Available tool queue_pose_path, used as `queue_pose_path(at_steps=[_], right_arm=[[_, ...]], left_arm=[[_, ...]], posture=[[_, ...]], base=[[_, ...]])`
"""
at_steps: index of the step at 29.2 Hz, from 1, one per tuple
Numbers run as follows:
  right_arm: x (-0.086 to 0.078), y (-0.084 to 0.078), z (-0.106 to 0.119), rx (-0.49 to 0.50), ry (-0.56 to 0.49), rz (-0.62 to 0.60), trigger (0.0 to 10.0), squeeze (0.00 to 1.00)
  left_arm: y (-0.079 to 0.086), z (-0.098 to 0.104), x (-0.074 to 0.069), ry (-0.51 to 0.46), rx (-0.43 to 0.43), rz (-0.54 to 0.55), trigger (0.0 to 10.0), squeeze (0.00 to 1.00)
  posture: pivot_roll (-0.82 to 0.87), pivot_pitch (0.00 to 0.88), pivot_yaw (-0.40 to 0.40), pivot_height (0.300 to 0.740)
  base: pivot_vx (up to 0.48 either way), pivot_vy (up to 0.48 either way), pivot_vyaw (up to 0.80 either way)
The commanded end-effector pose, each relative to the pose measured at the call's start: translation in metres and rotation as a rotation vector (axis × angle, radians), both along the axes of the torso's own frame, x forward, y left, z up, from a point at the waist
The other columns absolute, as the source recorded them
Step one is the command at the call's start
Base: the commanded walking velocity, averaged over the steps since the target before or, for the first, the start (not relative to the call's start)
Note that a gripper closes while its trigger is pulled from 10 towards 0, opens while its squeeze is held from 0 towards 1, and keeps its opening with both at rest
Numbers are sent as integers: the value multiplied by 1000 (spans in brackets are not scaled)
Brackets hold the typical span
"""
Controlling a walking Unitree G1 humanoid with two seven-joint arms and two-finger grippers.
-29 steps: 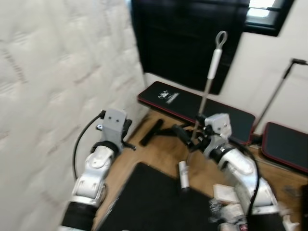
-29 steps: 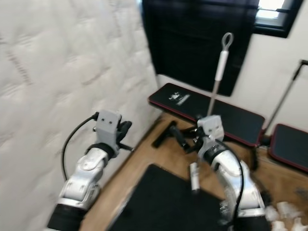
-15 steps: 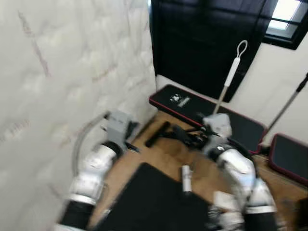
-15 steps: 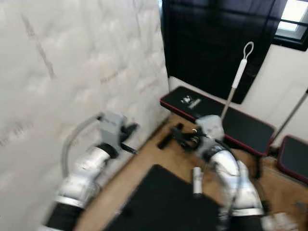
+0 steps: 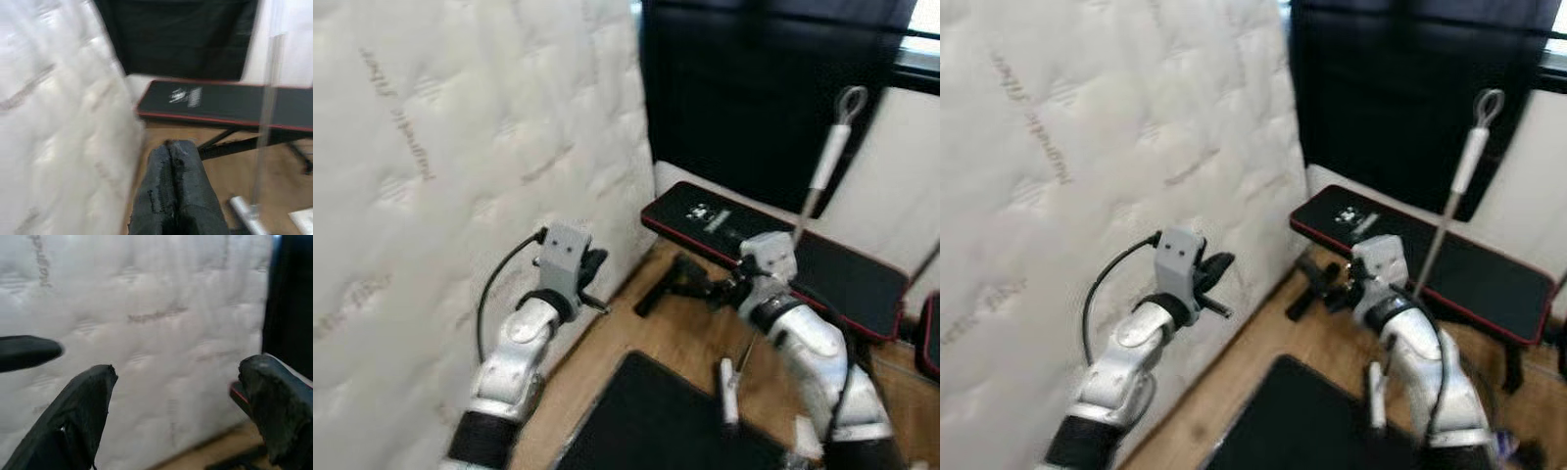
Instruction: Sweep floor
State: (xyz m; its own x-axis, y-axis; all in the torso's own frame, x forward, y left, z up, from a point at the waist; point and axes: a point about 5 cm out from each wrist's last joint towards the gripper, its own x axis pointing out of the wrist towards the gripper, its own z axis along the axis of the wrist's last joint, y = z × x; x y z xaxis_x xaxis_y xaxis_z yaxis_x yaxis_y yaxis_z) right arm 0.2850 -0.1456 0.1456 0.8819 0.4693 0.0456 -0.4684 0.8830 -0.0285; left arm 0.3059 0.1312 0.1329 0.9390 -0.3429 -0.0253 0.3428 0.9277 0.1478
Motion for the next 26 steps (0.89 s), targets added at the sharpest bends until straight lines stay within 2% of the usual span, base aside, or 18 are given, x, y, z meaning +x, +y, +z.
queue_pose_path(at_steps=[1,5,8,20,26], right_arm=[[-1,-12,-2,-17,10,-41,10000,0],[-1,-12,-2,-16,10,-42,10000,0],[2,-16,-5,-3,45,-81,10000,0],[3,-18,-3,18,35,-103,10000,0],[2,-17,0,13,18,-87,10000,0]], left_arm=[[-10,1,0,1,-12,-30,10000,0],[-10,2,0,0,-11,-31,10000,0],[-10,2,0,1,-11,-32,10000,0],[-10,2,1,1,-12,-32,10000,0],[-11,2,0,0,-12,-33,10000,0]], posture=[[-144,34,-118,740],[-144,34,-119,740],[-145,36,-117,740],[-141,37,-121,740],[-143,39,-123,740]], base=[[405,0,0],[408,0,0],[405,0,-679],[404,0,-793],[405,0,0]])
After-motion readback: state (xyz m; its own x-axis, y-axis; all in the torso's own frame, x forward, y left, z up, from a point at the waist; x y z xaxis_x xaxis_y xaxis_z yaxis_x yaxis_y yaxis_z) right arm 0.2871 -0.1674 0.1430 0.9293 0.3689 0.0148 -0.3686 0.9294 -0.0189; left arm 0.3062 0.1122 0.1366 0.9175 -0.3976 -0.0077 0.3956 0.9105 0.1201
